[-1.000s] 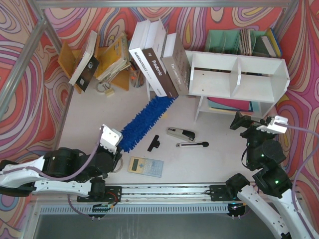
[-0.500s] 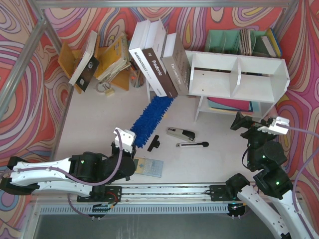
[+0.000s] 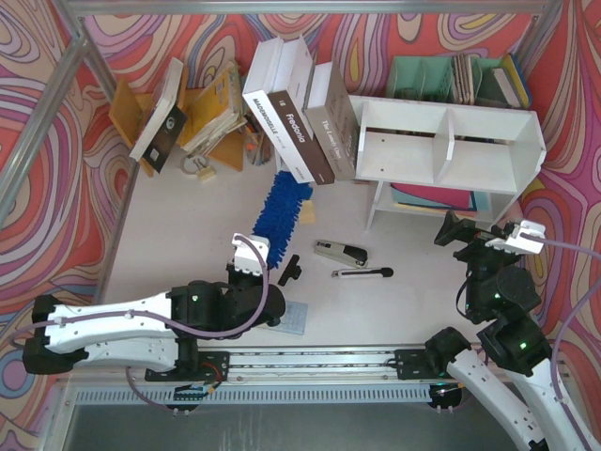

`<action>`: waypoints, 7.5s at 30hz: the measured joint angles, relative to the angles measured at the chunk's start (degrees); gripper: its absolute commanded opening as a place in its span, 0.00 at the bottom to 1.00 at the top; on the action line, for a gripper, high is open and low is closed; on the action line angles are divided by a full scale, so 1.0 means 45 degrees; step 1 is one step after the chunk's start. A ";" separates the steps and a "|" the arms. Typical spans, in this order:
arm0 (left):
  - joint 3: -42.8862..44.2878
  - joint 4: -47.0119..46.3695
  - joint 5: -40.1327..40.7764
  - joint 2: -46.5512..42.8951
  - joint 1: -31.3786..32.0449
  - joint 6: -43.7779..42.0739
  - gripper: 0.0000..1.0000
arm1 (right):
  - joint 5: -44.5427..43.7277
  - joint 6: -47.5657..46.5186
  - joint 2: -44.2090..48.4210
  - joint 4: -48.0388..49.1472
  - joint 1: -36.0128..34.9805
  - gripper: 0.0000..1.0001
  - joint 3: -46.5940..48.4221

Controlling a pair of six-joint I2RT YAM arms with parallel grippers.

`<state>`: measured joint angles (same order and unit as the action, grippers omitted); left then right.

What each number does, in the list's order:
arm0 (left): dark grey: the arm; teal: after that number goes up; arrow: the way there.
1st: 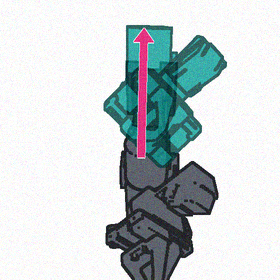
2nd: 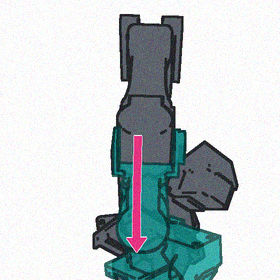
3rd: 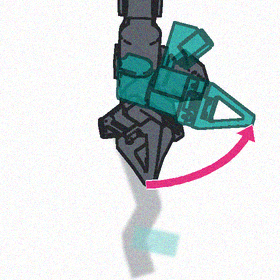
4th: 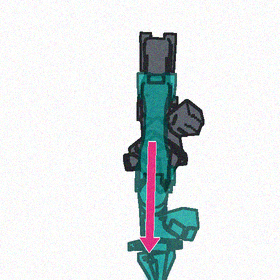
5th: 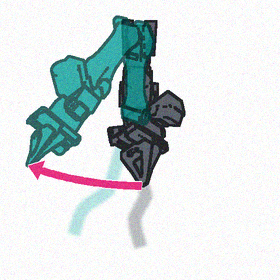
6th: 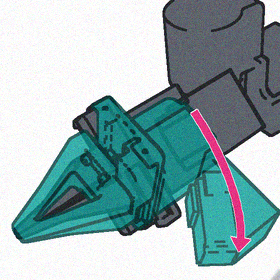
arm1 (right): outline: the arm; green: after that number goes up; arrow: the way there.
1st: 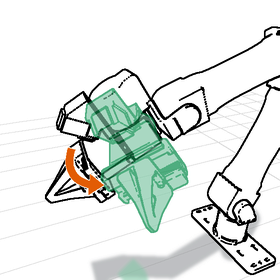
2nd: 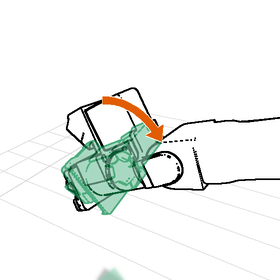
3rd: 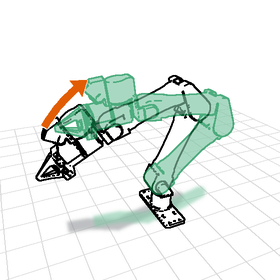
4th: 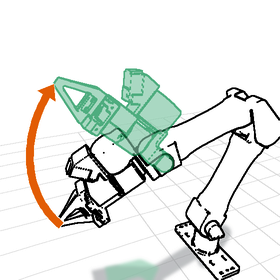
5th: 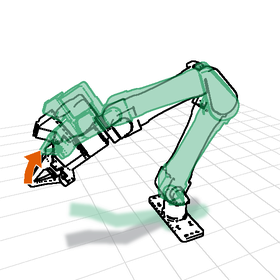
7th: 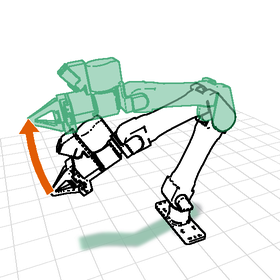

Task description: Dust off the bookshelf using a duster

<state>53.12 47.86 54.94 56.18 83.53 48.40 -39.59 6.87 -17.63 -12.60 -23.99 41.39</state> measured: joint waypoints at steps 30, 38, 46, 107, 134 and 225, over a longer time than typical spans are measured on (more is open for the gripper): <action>0.0840 -0.5241 -0.3395 0.3823 -0.0491 -0.3949 0.00 | -0.0005 -0.0005 0.0000 0.0000 0.0000 0.99 0.0000; 0.0272 -0.5178 -0.3866 0.3876 -0.0636 -0.3609 0.00 | 0.0000 -0.0010 -0.0019 0.0000 0.0000 0.99 0.0000; -0.0457 -0.4833 -0.4410 0.3876 -0.0631 -0.3075 0.00 | 0.0000 -0.0010 -0.0019 0.0000 0.0000 0.99 0.0000; -0.0034 0.0291 -0.0874 -0.1088 -0.0617 -0.1107 0.00 | 0.0010 -0.0005 -0.0015 0.0000 0.0000 0.99 0.0000; -0.0636 -0.1413 -0.3230 -0.0670 -0.2273 -0.1676 0.00 | 0.0010 -0.0005 -0.0015 0.0000 0.0000 0.99 0.0000; -0.0792 -0.4498 -0.5965 0.3779 -0.1579 -0.3050 0.00 | 0.0049 0.0000 -0.0024 -0.0019 0.0000 0.99 -0.0005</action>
<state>49.56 27.62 28.10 73.19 76.42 34.68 -39.38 6.87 -17.74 -12.69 -23.99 41.36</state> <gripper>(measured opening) 0.343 0.987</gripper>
